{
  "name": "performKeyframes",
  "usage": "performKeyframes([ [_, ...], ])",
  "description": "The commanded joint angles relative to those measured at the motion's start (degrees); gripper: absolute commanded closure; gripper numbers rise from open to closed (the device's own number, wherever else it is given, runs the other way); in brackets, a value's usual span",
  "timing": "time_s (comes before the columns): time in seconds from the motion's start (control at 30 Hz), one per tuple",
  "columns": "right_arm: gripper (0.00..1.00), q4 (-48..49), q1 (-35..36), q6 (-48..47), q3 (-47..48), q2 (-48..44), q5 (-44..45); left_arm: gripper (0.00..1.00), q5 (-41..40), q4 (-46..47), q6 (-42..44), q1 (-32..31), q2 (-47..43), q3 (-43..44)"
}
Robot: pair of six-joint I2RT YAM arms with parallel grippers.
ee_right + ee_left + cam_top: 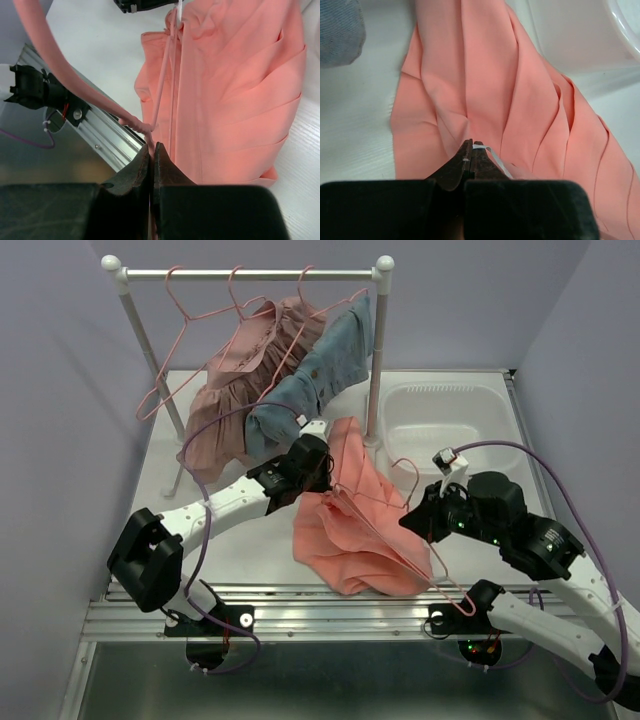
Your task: Remove the skirt from the hanger
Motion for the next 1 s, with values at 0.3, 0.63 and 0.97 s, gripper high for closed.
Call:
performKeyframes([
  [0.3,0.99,6.47,0.13,2.78,4.06,-8.58,17.49,1.0,2.33,1.53,-3.74,1.07,-3.87,-5.72],
  [0.63,0.99,15.09,0.13,3.39,0.19,-7.62,26.81,0.05,6.47,3.47,-0.75,-3.41,-7.74,-7.12],
  [0.97,0.99,20.71,0.13,5.41,-1.39,-5.87,35.25,0.01,-0.38,3.73,-1.89,-17.99,-16.18,-8.44],
])
